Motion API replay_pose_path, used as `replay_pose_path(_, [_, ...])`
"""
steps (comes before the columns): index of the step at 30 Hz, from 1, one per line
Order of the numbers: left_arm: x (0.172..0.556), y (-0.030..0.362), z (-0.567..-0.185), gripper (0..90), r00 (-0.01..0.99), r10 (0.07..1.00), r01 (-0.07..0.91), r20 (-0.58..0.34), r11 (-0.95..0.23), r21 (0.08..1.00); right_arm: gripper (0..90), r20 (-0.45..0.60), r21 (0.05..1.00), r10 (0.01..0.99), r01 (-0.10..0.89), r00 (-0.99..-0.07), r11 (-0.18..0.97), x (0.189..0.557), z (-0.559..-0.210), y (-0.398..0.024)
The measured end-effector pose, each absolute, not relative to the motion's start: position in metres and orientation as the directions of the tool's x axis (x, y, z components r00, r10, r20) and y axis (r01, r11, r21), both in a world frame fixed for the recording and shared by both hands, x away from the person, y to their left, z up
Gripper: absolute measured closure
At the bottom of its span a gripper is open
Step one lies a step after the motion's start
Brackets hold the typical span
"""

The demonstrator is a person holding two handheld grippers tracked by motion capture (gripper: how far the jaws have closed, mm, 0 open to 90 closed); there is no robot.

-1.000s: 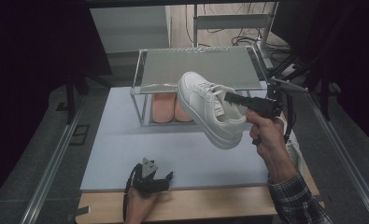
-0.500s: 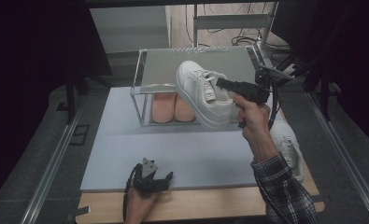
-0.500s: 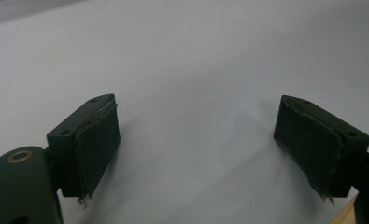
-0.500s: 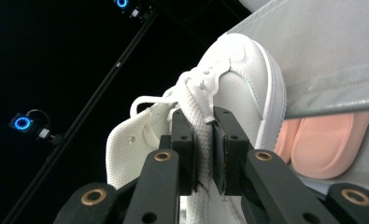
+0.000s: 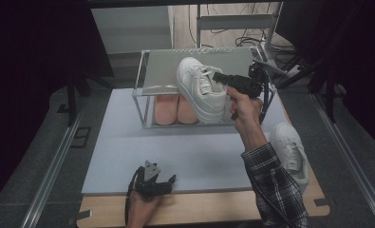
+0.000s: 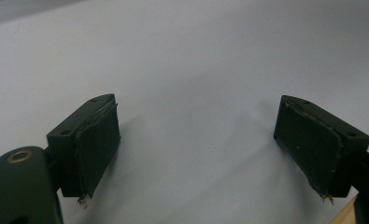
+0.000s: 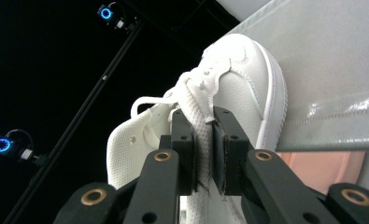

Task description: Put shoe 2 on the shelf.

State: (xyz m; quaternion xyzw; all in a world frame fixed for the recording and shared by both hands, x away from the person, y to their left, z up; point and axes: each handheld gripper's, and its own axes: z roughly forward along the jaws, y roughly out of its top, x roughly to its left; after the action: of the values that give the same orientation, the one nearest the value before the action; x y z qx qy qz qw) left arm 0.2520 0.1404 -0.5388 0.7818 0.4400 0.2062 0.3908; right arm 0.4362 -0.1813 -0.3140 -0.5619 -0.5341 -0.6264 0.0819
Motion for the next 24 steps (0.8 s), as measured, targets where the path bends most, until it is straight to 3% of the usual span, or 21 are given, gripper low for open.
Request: replay_pose_path(24, [0.252,0.141,-0.539,14.5,0.529,0.848,0.525,-0.019,-0.31,0.792,79.3,0.77,0.59,0.572,0.657,-0.283,-0.469,0.478,-0.318,-0.161])
